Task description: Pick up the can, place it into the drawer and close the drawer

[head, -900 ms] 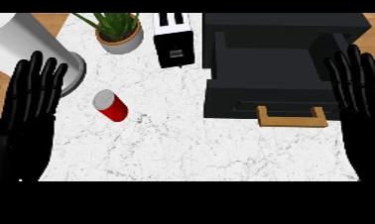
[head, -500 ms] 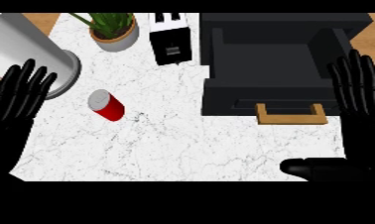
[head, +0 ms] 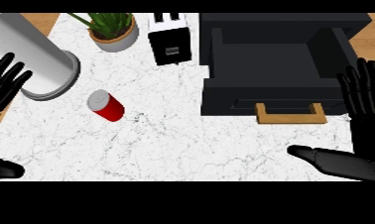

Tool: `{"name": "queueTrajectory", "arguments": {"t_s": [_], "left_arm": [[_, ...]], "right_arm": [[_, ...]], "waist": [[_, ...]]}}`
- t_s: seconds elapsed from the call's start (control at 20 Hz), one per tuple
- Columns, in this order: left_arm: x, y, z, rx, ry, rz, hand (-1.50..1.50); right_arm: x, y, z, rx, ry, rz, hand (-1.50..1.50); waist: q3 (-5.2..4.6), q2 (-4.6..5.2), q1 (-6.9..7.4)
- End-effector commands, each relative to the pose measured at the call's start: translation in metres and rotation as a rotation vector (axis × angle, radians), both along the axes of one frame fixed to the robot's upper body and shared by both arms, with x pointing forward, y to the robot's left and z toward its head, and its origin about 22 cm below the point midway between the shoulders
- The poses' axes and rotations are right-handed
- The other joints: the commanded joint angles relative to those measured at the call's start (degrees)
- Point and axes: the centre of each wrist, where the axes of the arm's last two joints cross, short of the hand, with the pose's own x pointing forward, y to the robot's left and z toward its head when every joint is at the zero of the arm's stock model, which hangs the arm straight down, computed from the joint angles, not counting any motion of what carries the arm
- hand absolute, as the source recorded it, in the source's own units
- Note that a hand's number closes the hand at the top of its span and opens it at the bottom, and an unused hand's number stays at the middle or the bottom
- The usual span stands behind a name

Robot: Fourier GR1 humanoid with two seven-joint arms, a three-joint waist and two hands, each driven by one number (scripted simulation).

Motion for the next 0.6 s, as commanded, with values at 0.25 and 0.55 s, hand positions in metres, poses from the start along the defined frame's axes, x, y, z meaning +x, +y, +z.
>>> {"name": "queueTrajectory", "arguments": {"t_s": [0.25,0.55], "left_arm": [[0.022,0.009,-0.011,-0.007,0.038,-0.031,-1.5],[0.022,-0.011,-0.02,0.034,0.095,-0.034,-1.5]], "right_arm": [[0.002,0.012,-0.017,0.004,-0.009,-0.017,-1.5],[-0.015,-0.018,0.003,0.003,0.011,-0.007,-1.5]], "waist": [[0.0,0.01,-0.02],[0.0,-0.04,-0.03]]}}
